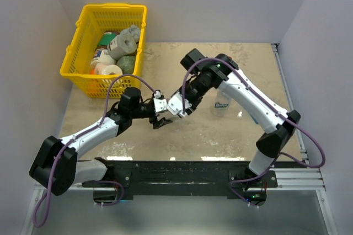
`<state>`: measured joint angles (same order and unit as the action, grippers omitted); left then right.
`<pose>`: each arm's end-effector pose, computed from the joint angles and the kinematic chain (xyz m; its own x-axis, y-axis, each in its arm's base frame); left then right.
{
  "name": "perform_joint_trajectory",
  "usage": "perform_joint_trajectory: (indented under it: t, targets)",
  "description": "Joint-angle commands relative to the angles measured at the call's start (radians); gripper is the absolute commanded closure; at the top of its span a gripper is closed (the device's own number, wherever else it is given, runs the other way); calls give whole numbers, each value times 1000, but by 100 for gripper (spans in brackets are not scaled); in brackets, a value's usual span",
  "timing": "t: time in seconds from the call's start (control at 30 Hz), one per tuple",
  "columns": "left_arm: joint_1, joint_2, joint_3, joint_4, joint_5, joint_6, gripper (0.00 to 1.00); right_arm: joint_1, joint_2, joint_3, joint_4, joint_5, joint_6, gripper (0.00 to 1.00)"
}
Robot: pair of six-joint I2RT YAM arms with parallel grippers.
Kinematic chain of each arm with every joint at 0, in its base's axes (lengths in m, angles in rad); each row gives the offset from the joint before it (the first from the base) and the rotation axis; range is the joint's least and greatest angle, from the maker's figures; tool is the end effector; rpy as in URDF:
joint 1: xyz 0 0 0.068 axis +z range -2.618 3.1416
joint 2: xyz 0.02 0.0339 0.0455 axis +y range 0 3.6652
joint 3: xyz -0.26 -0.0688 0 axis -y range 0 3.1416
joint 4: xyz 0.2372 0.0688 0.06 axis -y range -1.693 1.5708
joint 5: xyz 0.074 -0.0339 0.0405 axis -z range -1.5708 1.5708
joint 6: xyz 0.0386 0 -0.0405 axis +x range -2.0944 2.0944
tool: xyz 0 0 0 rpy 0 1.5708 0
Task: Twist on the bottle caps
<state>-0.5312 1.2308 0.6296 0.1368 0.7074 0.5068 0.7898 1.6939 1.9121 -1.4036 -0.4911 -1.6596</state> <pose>0.2074 -0.1509 0.2276 0.0924 0.3736 -0.9230 0.9621 0.2055 0.1795 0.2061 0.2338 0.3813 0.8060 -0.4346 -0.4019 -0.5832 -0.6994 -0.4132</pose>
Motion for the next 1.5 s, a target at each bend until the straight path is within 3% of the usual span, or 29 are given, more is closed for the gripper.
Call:
perform_joint_trajectory:
  t: [0.0,0.2,0.33,0.43,0.47,0.57,0.63,0.67,0.87,1.1,1.47]
  targets:
    - [-24,-51,-71,348,-86,-161,100,-12,85,125,-14,-69,437,100]
    - [-24,-68,-131,527,-314,-300,100,-50,191,226,-8,-92,794,100]
    - [-26,-51,-145,551,-335,-335,100,-106,211,326,95,-135,998,100]
    - [-24,-62,-162,534,-347,-352,100,-181,182,360,251,-150,1194,75]
    - [-24,-65,-171,531,-348,-358,100,-193,171,354,284,-145,1256,60]
    - [-21,-74,-180,511,-350,-387,100,-213,118,277,356,-148,1284,44]
    - [-21,-79,-180,498,-355,-412,100,-215,93,231,385,-194,1282,40]
    - [-21,-79,-177,497,-352,-418,100,-213,64,173,403,-204,1307,24]
    - [-21,-73,-153,501,-335,-439,100,-213,29,58,480,-299,1362,1]
    - [-21,-74,-136,509,-322,-448,100,-213,56,31,535,-245,1399,1]
    - [-4,-65,-96,508,-318,-479,100,-212,78,-21,587,-221,1400,18]
